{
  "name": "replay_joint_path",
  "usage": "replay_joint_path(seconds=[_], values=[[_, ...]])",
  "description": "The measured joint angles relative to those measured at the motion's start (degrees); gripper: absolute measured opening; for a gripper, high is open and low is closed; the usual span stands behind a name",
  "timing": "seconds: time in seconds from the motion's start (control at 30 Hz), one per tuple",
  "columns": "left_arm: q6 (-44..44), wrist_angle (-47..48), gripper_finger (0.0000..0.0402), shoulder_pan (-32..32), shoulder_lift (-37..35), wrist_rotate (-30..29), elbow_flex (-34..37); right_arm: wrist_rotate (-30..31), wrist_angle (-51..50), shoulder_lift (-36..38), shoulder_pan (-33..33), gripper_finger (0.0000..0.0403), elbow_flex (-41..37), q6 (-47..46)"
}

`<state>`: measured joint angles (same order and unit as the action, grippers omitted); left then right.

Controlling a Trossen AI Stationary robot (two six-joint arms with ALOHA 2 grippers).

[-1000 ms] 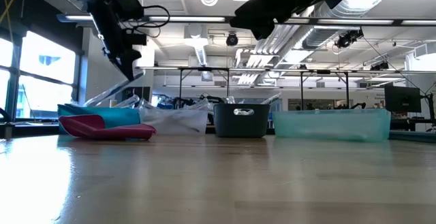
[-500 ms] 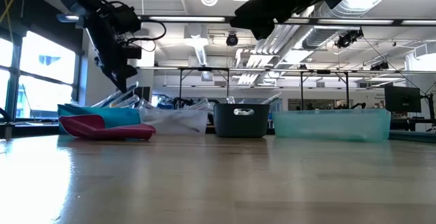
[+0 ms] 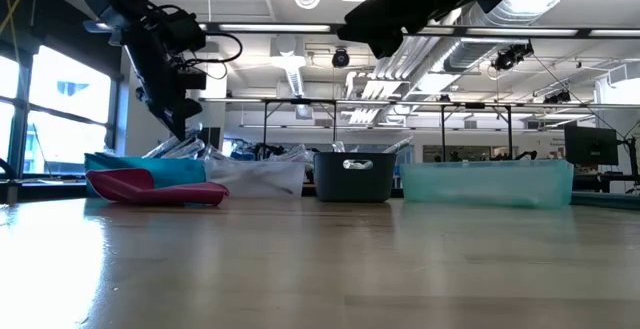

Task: Pick & Place Toothbrushes
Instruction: Put the blue toothbrush into the blue bin, then put the orange toothbrush into the light blue bin

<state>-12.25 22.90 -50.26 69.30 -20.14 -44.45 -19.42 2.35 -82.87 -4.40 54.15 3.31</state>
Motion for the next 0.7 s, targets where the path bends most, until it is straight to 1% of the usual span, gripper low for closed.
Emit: replay_joint_path(seconds=[0.47, 0.57, 0.7], values=[[1.88, 1.26, 0.0160, 0.00, 0.00, -0.04, 0.00, -0.01, -0.02, 0.00, 0.01, 0.0121, 0.00, 0.00], [1.88, 1.25, 0.0169, 0.02, 0.00, 0.18, 0.00, -0.01, -0.02, 0.00, 0.00, 0.0121, 0.00, 0.00], [1.99, 1.24, 0.0171, 0.02, 0.00, 1.83, 0.00, 0.00, -0.02, 0.00, 0.01, 0.0121, 0.00, 0.00]])
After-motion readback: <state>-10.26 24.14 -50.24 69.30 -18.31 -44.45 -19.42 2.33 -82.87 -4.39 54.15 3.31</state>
